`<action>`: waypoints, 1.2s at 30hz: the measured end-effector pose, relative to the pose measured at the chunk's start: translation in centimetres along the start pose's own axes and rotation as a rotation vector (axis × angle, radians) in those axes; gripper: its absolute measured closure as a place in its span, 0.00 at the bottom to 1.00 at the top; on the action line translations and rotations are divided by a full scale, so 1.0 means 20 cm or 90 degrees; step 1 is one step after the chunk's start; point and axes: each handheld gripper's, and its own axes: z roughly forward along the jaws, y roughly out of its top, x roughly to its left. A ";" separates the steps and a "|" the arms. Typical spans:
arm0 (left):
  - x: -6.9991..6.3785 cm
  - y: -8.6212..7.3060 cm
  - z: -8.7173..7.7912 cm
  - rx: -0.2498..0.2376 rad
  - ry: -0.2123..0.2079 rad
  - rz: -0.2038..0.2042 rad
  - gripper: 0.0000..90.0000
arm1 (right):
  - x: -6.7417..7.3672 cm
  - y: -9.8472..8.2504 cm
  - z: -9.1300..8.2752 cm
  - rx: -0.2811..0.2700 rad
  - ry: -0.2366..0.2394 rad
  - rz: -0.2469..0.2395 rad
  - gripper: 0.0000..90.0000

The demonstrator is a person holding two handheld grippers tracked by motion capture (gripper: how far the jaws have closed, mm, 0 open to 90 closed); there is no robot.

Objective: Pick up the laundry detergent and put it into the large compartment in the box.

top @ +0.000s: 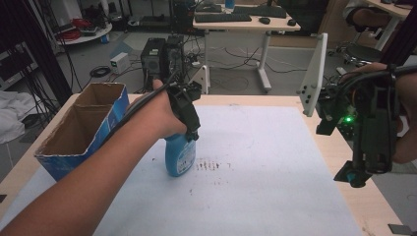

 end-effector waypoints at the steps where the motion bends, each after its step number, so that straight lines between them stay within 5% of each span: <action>1: 0.00 0.00 -0.02 0.002 -0.003 0.006 0.44 | 0.00 0.00 0.00 0.001 0.000 -0.001 0.03; 7: 0.02 -0.02 -0.12 0.005 -0.016 0.031 0.44 | 0.01 0.01 -0.01 0.000 -0.001 0.002 0.03; 14: 0.03 -0.06 -0.29 0.012 -0.025 0.119 0.44 | 0.01 0.01 -0.01 0.000 -0.003 -0.001 0.03; 22: 0.06 -0.11 -0.45 0.019 -0.020 0.178 0.44 | 0.01 0.01 -0.01 0.002 -0.002 -0.002 0.03; 36: 0.18 -0.22 -0.74 0.042 -0.006 0.194 0.44 | 0.01 0.03 -0.02 -0.001 -0.001 -0.007 0.03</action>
